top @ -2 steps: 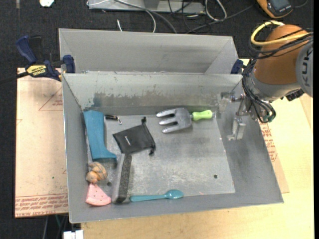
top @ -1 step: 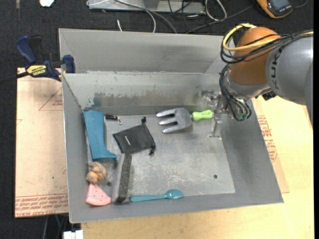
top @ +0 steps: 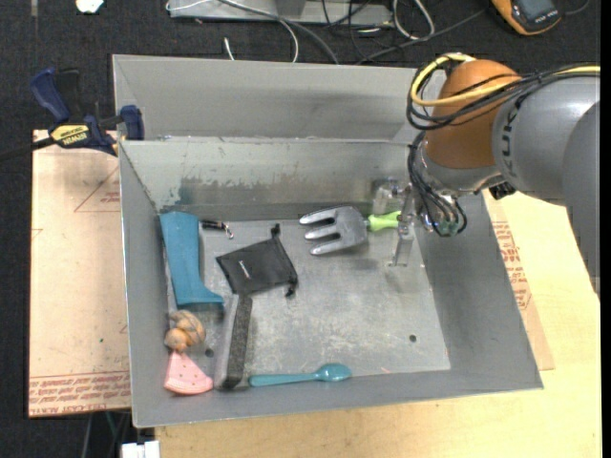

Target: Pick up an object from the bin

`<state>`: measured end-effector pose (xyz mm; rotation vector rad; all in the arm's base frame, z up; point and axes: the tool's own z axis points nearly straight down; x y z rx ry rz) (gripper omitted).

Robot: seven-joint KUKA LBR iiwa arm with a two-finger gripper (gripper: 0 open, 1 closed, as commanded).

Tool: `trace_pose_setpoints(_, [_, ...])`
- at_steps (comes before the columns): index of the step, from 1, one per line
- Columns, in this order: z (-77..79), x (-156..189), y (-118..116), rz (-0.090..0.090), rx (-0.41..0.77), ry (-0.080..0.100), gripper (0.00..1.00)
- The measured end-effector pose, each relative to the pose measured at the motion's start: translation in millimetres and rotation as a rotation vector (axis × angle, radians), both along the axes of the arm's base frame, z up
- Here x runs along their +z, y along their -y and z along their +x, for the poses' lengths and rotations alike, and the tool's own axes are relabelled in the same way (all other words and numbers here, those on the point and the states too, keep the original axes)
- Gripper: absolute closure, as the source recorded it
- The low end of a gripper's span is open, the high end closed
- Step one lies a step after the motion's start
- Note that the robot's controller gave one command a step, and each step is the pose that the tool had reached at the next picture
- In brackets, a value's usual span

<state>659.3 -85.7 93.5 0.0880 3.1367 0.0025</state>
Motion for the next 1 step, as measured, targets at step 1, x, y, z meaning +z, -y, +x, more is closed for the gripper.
trace_pose_setpoints(1, [-16.3,-18.1,-81.4,0.000,0.101,0.007,0.00])
